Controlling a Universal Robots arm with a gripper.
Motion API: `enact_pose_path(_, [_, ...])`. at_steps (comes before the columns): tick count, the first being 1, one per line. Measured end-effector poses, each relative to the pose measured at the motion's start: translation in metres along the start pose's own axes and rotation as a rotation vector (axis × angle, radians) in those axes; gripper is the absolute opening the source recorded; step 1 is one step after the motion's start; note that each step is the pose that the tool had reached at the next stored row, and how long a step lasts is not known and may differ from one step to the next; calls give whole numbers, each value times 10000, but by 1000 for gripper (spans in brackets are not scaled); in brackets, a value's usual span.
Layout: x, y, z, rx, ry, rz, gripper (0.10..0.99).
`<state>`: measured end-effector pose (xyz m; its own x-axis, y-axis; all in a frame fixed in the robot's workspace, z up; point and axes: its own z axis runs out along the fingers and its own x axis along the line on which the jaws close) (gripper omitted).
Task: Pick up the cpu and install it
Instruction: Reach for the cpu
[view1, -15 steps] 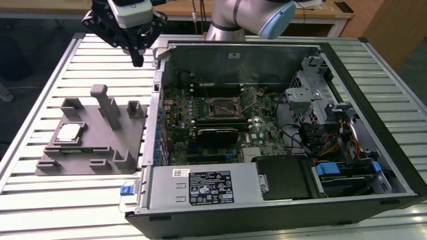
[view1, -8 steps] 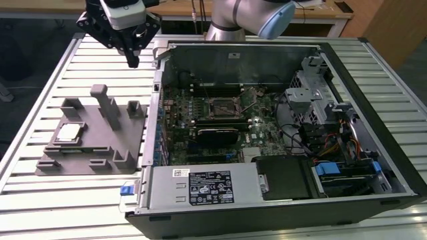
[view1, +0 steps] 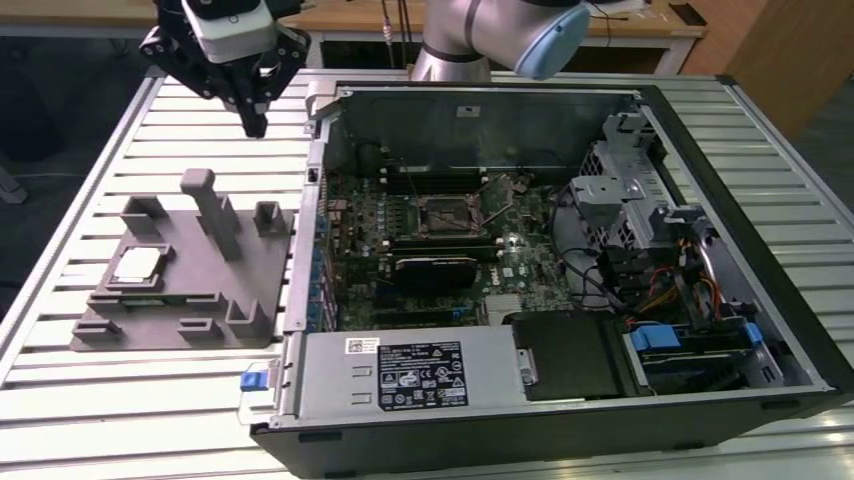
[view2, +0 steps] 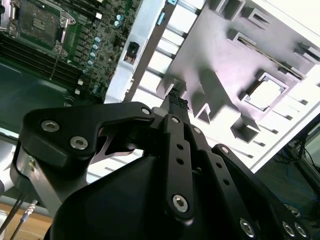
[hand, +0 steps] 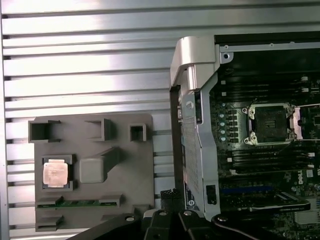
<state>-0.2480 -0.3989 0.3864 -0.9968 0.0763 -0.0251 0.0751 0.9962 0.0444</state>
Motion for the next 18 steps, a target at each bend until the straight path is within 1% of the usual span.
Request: enact_pose_path(18, [248, -20, 24, 1, 1, 0, 106])
